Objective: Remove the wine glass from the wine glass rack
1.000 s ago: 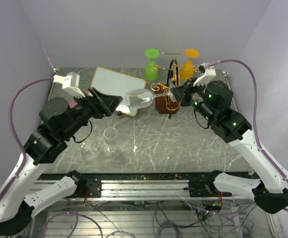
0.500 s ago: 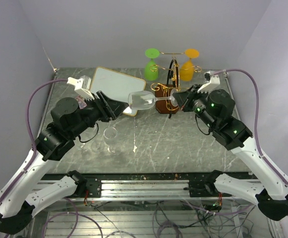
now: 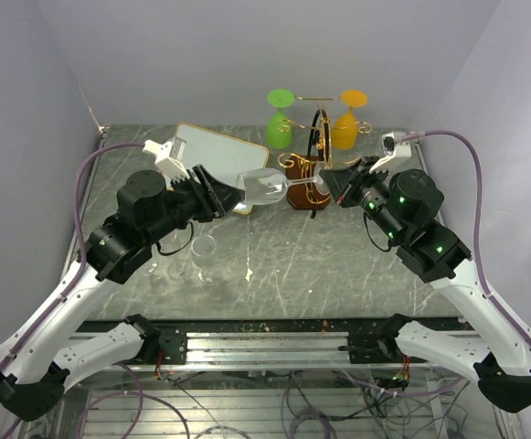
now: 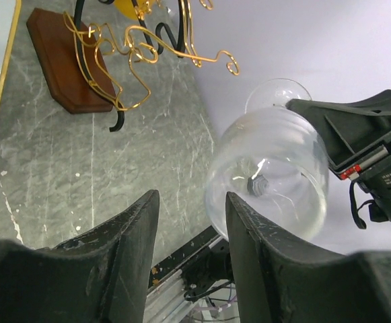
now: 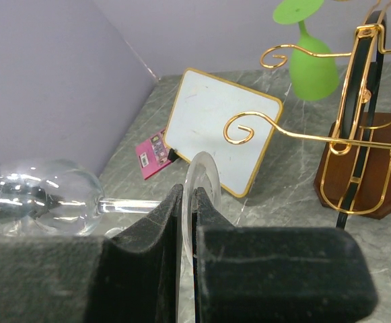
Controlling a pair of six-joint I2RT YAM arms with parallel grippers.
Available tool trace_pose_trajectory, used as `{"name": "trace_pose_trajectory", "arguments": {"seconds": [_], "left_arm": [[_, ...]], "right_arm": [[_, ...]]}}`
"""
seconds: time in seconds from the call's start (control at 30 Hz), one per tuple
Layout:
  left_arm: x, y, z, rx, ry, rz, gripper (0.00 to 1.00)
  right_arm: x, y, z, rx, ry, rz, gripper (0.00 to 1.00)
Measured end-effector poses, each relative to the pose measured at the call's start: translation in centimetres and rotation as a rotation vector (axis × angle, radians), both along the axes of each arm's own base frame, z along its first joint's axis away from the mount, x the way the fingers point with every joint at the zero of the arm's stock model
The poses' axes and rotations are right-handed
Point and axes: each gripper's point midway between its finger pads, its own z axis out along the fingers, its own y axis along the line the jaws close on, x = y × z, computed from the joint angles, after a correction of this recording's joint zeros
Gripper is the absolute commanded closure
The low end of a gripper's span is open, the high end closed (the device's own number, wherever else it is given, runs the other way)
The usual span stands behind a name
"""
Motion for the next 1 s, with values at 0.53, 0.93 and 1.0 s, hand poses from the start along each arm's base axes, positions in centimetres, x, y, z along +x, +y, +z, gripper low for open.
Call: {"name": "trace_pose_trajectory", "arguments": {"seconds": [0.53, 0.93, 1.0], "left_arm": [[0.4, -3.8, -1.2, 0.02, 0.08, -0.156, 0.93], [1.0, -4.5, -5.7, 0.169, 0.196, -0.192, 0.93], [1.1, -4.4, -7.3, 0.22, 0.239, -0.194, 0.93]], "right_arm": [[-0.6, -0.6, -1.6, -0.062, -0.027, 0.024, 0.97], [-1.7, -3.7, -1.9, -0.159, -0.034, -0.061, 0.25], [-2.1, -4.9, -1.3, -0.172, -0.049, -0.096, 0.21]]}}
